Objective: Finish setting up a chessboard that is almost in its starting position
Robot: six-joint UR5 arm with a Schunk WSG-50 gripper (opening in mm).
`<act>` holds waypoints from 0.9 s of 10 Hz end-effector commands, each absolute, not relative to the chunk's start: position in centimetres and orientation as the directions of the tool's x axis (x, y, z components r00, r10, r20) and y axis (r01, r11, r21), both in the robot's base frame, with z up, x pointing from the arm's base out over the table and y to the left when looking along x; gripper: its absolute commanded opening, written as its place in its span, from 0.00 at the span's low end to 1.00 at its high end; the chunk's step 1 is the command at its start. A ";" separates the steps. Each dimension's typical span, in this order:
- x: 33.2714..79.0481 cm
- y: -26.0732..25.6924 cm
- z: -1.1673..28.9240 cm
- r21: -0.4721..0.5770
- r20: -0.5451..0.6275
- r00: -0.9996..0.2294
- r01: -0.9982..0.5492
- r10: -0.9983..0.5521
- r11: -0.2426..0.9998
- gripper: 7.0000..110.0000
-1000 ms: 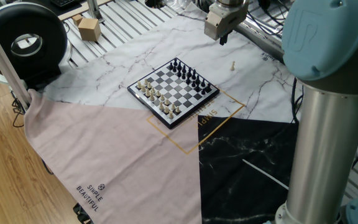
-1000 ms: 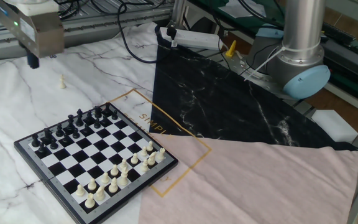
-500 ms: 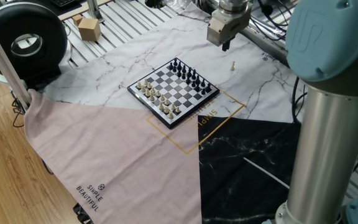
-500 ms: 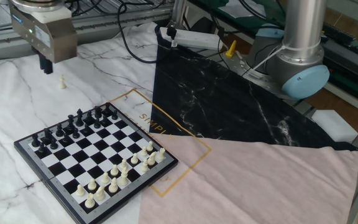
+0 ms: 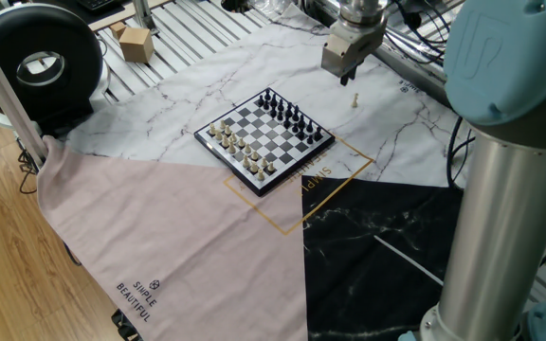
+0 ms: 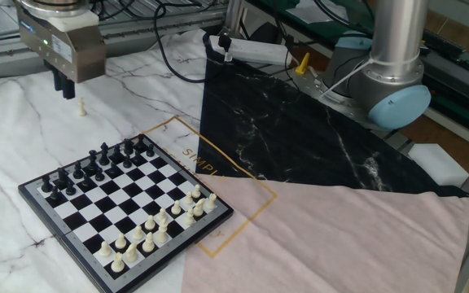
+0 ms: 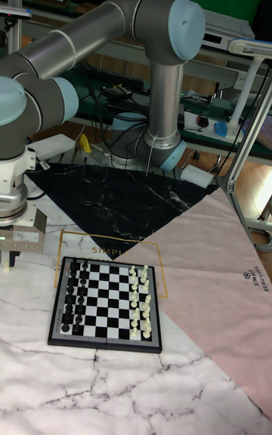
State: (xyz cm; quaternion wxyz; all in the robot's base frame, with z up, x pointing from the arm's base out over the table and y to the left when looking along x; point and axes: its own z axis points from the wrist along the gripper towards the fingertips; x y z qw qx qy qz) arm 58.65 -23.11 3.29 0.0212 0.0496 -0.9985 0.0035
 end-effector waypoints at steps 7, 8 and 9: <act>60.6 -24.0 7.8 -0.027 0.078 -0.988 -0.136 -0.133 0.990 0.15; 63.6 -23.3 9.9 -0.008 0.020 -0.987 -0.159 -0.159 0.987 0.15; 65.3 -22.7 9.9 0.001 -0.050 -0.978 -0.201 -0.200 0.980 0.15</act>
